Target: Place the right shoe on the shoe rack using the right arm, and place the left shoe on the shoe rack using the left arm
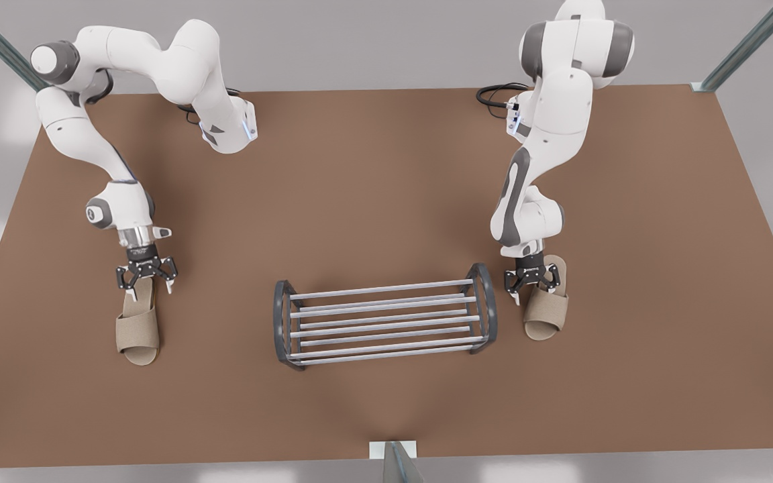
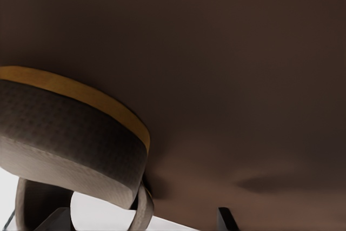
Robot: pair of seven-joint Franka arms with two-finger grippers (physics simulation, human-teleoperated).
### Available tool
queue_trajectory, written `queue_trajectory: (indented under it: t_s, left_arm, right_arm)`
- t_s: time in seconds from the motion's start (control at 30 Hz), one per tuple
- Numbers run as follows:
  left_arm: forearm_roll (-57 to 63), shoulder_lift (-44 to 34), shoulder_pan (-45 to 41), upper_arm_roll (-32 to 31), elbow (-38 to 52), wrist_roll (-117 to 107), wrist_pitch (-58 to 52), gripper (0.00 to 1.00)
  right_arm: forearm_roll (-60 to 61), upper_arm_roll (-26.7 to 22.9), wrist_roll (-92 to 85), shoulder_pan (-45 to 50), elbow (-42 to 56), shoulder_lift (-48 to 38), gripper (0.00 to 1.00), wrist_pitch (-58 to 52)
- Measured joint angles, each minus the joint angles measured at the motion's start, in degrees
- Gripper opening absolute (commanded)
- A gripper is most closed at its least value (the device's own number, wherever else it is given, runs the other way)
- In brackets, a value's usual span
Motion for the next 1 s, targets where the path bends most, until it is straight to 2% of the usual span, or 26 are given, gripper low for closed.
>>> queue_trajectory:
  t_s: [0.57,1.0]
  left_arm:
    - [0.07,-0.59,-0.14,0.00,2.23,0.00,-1.29,1.00]
    - [0.32,3.56,-0.04,-0.39,5.00,0.00,-2.32,1.00]
  right_arm:
    - [0.18,0.45,-0.10,6.30,7.44,-0.18,1.00,4.66]
    - [0.27,0.42,1.20,11.49,12.23,-0.03,1.00,6.52]
